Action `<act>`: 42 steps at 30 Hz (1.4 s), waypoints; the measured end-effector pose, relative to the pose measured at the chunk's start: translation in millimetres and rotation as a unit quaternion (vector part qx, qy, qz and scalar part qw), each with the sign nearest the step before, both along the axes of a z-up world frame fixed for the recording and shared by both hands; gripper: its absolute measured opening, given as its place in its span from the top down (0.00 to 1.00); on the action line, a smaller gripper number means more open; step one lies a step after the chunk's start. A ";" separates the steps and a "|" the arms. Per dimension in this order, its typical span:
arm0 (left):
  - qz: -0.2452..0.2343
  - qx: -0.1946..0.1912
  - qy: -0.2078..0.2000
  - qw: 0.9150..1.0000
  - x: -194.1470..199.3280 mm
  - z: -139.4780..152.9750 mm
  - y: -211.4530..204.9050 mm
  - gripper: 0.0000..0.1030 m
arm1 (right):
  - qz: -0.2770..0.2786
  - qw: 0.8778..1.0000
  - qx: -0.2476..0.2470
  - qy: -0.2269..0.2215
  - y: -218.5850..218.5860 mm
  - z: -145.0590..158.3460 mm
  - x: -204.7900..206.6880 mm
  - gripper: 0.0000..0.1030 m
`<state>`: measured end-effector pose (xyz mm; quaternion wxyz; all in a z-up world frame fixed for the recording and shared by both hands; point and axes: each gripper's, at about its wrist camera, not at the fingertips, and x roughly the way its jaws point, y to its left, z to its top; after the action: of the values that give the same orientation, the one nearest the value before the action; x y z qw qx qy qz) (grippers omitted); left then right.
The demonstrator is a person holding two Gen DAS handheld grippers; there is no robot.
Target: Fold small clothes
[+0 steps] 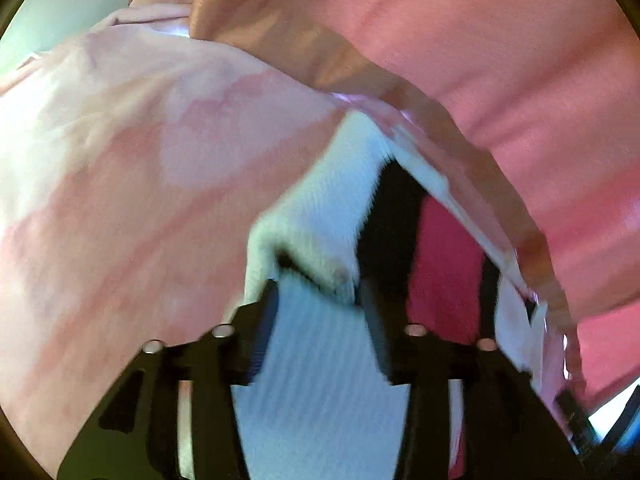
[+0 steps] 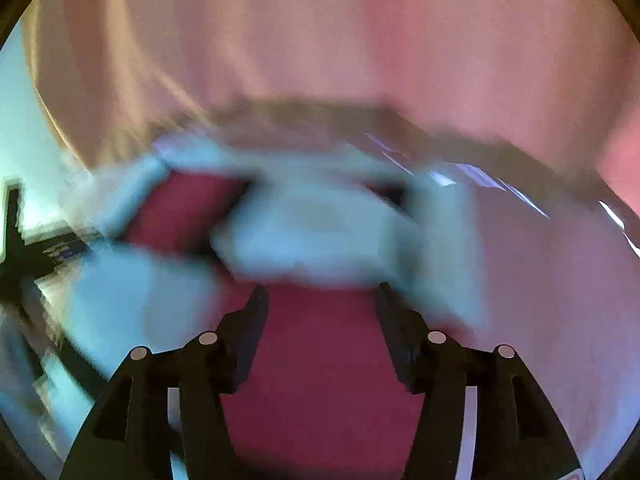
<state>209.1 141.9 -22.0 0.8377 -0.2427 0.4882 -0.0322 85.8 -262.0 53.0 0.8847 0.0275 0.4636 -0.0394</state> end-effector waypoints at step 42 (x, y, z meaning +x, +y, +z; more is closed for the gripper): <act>-0.151 0.003 0.011 0.988 -366.1 62.8 1.5 0.90 | -0.024 0.994 0.111 0.001 -11.3 1.8 -369.5 0.95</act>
<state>-156.9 143.5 40.8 0.8184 -0.1639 0.5289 -0.1539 -283.7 -273.3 54.8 0.8746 0.1366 0.4651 -0.0086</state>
